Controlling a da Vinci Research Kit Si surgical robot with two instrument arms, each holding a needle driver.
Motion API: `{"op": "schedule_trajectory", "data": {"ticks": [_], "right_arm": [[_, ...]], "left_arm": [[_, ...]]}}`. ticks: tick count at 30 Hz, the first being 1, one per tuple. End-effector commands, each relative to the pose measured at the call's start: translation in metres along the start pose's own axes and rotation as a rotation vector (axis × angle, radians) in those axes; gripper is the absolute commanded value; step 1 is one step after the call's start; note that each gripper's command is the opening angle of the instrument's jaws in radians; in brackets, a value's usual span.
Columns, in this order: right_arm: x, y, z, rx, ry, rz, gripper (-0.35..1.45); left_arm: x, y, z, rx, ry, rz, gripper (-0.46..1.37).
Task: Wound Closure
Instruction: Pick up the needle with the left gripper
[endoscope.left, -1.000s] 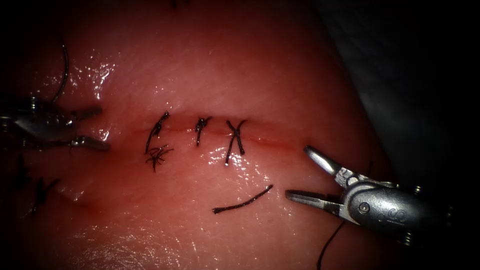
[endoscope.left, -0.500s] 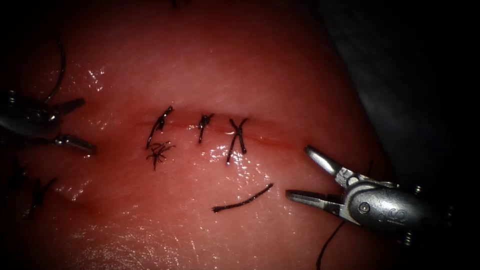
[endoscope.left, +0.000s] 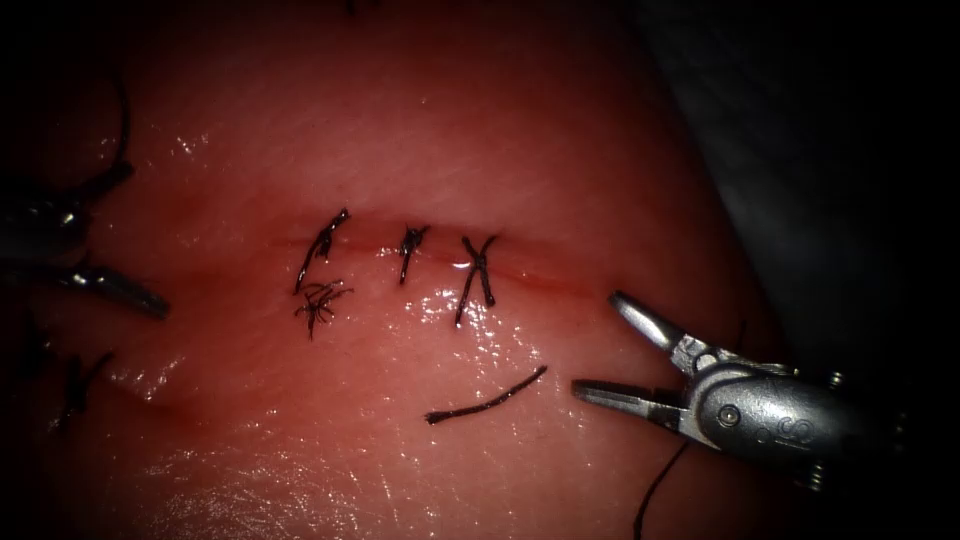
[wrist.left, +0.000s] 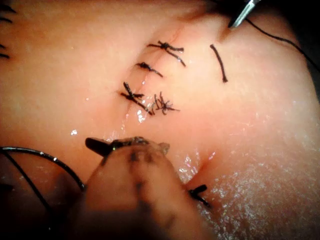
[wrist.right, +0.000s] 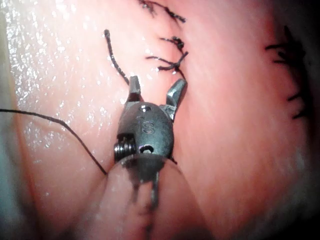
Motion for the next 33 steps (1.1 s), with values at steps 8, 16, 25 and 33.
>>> {"op": "schedule_trajectory", "data": {"ticks": [8,16,25,33], "right_arm": [[0.0000,-0.0001,0.0001,0.005,0.000,-0.001,1.19],[0.0000,-0.0001,0.0001,0.005,0.000,-0.001,1.19],[0.0000,-0.0002,0.0001,0.005,0.000,-0.001,1.19],[0.0001,-0.0002,0.0001,0.005,0.000,0.000,1.19]], "left_arm": [[-0.0027,-0.0023,0.0011,0.036,-0.006,0.028,0.87],[-0.0044,-0.0033,0.0026,0.053,-0.026,0.012,0.69],[-0.0066,-0.0041,0.0040,0.038,-0.066,-0.003,0.55],[-0.0080,-0.0054,0.0041,0.026,-0.082,-0.028,0.41]]}}
